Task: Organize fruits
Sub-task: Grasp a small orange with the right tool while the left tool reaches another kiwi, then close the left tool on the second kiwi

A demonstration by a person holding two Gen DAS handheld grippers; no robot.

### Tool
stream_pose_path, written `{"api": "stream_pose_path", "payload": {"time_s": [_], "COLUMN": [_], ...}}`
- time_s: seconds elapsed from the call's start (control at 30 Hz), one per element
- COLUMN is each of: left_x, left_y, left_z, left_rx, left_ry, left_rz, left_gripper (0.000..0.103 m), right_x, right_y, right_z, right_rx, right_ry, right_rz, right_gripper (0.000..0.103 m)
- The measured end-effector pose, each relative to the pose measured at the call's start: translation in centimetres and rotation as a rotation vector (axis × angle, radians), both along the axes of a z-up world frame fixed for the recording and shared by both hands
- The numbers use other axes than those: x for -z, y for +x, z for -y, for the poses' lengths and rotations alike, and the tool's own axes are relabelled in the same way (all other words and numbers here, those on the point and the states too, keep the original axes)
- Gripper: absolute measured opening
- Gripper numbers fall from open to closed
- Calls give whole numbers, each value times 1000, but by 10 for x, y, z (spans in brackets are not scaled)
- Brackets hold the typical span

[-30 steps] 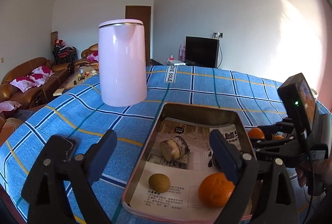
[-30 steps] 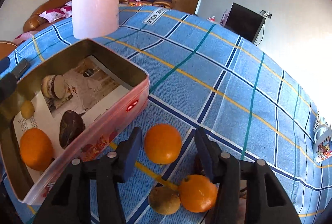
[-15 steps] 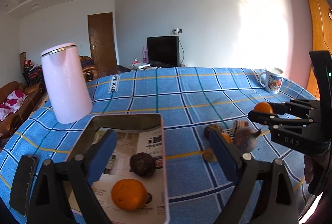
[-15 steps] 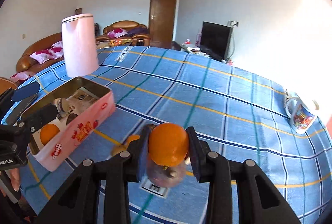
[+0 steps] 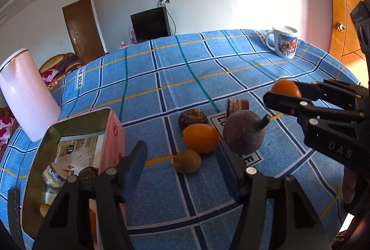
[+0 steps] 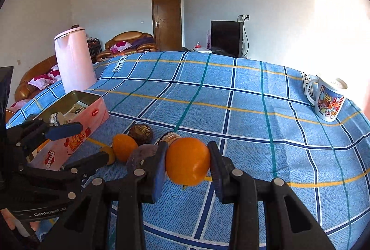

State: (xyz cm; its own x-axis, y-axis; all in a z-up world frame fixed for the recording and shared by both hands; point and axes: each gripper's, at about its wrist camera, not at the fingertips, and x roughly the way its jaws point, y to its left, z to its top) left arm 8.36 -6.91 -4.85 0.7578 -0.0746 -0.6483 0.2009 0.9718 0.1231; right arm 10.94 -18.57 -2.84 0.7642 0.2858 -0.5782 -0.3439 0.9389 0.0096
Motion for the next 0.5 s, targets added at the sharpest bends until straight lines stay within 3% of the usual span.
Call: {"api": "stream_pose_path", "payload": {"time_s": [0.13, 0.3, 0.37, 0.5], "left_x": [11, 17, 20, 19], "left_y": [13, 24, 28, 28], "left_z": [6, 3, 1, -7], "left_rx": [22, 22, 22, 12], "left_ry": [24, -2, -14, -57], "left_rz": [-84, -143, -163, -166], "left_gripper": [45, 42, 31, 30], "right_x": [-1, -1, -1, -1], "right_y": [-1, -1, 0, 0], "right_z": [1, 1, 3, 7], "right_rx": [-4, -7, -8, -6], "right_ry": [11, 12, 20, 44], "right_rz": [5, 8, 7, 4], "right_gripper": [36, 37, 37, 37]}}
